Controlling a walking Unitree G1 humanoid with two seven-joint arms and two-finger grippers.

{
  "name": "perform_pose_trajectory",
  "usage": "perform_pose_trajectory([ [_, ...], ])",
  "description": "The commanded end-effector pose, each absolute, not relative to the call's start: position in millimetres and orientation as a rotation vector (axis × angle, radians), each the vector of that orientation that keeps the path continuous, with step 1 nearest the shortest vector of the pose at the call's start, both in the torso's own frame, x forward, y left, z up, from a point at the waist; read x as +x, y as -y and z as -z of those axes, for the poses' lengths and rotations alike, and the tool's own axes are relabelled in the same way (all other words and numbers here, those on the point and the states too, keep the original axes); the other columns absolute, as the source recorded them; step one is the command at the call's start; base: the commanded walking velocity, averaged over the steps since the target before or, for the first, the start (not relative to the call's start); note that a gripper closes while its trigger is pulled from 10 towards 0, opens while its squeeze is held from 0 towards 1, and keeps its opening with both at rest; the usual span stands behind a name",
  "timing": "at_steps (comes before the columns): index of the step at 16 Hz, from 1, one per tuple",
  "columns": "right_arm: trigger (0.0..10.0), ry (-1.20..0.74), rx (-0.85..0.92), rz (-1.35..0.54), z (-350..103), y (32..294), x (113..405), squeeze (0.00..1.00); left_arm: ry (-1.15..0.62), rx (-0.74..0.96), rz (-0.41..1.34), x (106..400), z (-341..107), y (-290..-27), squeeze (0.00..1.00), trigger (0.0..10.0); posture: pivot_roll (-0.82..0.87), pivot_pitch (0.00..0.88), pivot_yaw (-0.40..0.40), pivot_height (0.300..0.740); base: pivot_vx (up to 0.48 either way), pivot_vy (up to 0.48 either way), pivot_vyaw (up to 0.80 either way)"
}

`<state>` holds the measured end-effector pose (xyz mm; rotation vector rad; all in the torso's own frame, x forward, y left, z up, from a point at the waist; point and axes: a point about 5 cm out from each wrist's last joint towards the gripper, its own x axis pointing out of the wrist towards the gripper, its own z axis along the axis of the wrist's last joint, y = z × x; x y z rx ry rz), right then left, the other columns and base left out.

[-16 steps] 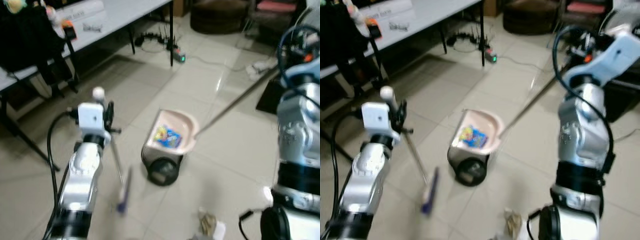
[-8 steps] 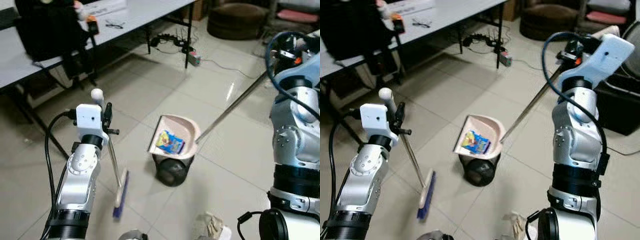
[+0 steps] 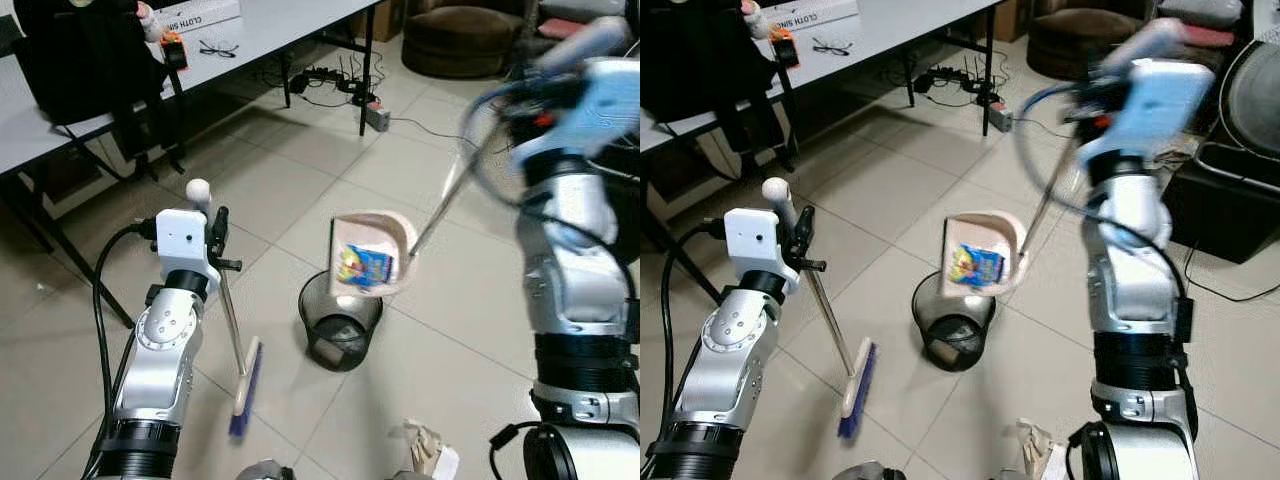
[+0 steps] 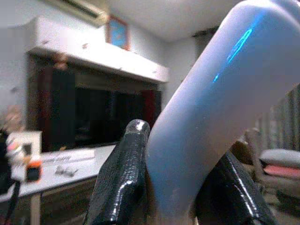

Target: Sweep floor

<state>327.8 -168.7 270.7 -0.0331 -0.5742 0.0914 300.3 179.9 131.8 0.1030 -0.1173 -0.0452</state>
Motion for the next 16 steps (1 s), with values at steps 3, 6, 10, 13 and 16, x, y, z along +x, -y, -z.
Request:
perform_pose_trajectory([
  [3,10.0,0.64,-0.189,-0.276,-267.1,138.7,319.0,0.0,0.147,0.121,0.054,299.7,-140.3,-180.3,0.0,10.0,-0.1,0.044,0.057,0.74,0.0,0.0,0.0],
  [6,10.0,0.649,-0.281,-0.396,-253.1,114.4,310.4,0.0,0.148,0.132,0.065,300.0,-140.5,-178.8,0.0,10.0,-0.1,0.049,0.058,0.74,0.0,0.0,0.0],
  [10,10.0,0.711,-0.344,-0.512,-247.0,91.4,297.7,0.0,0.15,0.137,0.067,300.1,-140.7,-178.2,0.0,10.0,-0.1,0.05,0.057,0.74,0.0,0.0,0.0],
  [13,10.0,0.692,-0.406,-0.665,-231.8,72.7,288.7,0.0,0.151,0.139,0.068,300.4,-140.6,-177.5,0.0,10.0,-0.1,0.049,0.055,0.74,0.0,0.0,0.0],
  [16,10.0,0.698,-0.509,-0.719,-223.5,64.8,283.7,0.0,0.153,0.143,0.069,300.6,-140.8,-177.1,0.0,10.0,-0.1,0.047,0.054,0.74,0.0,0.0,0.0],
])
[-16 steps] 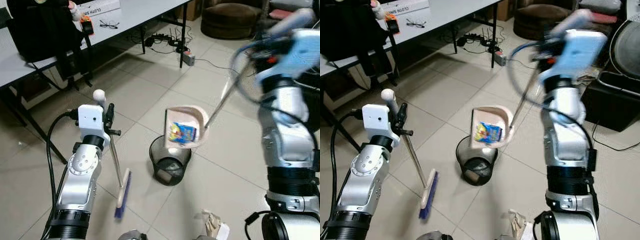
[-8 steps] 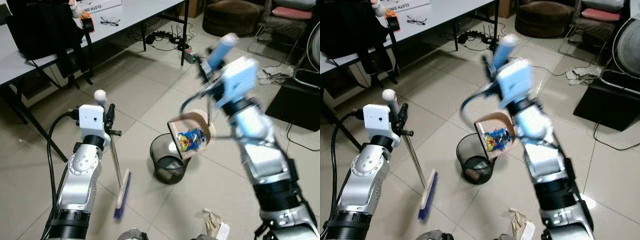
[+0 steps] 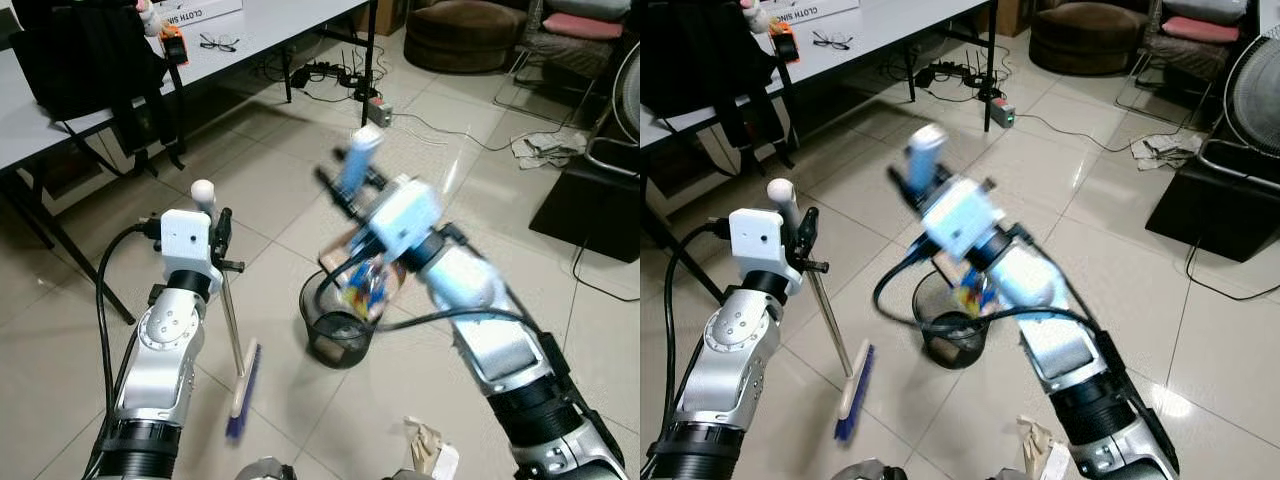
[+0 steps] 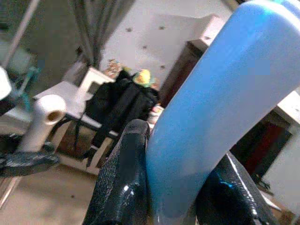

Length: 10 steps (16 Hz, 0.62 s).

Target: Sweep floor

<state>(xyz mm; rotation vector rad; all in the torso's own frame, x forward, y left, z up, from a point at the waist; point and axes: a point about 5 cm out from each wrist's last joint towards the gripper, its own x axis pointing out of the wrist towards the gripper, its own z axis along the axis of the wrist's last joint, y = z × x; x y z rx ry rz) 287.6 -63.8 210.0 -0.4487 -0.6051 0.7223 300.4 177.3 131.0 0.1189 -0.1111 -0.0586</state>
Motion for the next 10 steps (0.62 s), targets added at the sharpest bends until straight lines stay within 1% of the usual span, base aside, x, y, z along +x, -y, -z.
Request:
perform_pose_trajectory([
  [1,10.0,0.701,-0.534,-0.712,-223.3,65.6,284.2,0.0,0.153,0.144,0.069,300.6,-140.8,-177.1,0.0,10.0,-0.1,0.047,0.054,0.74,0.0,0.0,0.0],
  [2,10.0,0.722,-0.586,-0.664,-226.4,70.6,286.9,0.0,0.154,0.145,0.07,300.8,-140.9,-177.1,0.0,10.0,-0.1,0.047,0.054,0.74,0.0,0.0,0.0],
  [3,10.0,0.779,-0.556,-0.523,-244.8,87.8,293.2,0.0,0.153,0.146,0.073,301.0,-140.8,-176.8,0.0,10.0,-0.1,0.048,0.057,0.74,0.0,0.0,0.0],
  [4,10.0,0.8,-0.498,-0.462,-253.5,95.6,294.8,0.0,0.152,0.146,0.075,301.0,-140.6,-176.5,0.0,10.0,-0.1,0.048,0.057,0.74,0.0,0.0,0.0],
  [5,10.0,0.844,-0.392,-0.315,-273.1,116.4,297.5,0.0,0.15,0.147,0.081,300.9,-140.0,-175.7,0.0,10.0,-0.1,0.047,0.059,0.74,0.0,0.0,0.0],
  [6,10.0,0.866,-0.321,-0.198,-285.2,134.3,299.0,0.0,0.147,0.146,0.088,301.0,-139.6,-175.2,0.0,10.0,-0.1,0.047,0.059,0.74,0.0,0.0,0.0],
  [7,10.0,0.862,-0.302,-0.123,-289.1,145.3,300.6,0.0,0.142,0.146,0.097,301.1,-139.1,-174.7,0.0,10.0,-0.1,0.047,0.059,0.74,0.0,0.0,0.0],
  [8,10.0,0.77,-0.279,0.1,-289.0,181.2,307.8,0.0,0.097,0.136,0.154,300.1,-134.0,-171.6,0.0,10.0,-0.11,0.048,0.059,0.74,0.0,0.0,0.0],
  [9,10.0,0.69,-0.291,0.175,-282.2,196.4,312.0,0.0,0.067,0.136,0.192,298.6,-130.0,-169.9,0.0,10.0,-0.11,0.049,0.061,0.74,0.0,0.0,0.0],
  [10,10.0,0.57,-0.342,0.241,-266.3,210.9,315.7,0.0,0.028,0.145,0.23,296.6,-125.1,-168.9,0.0,10.0,-0.11,0.051,0.064,0.74,0.0,0.0,0.0],
])
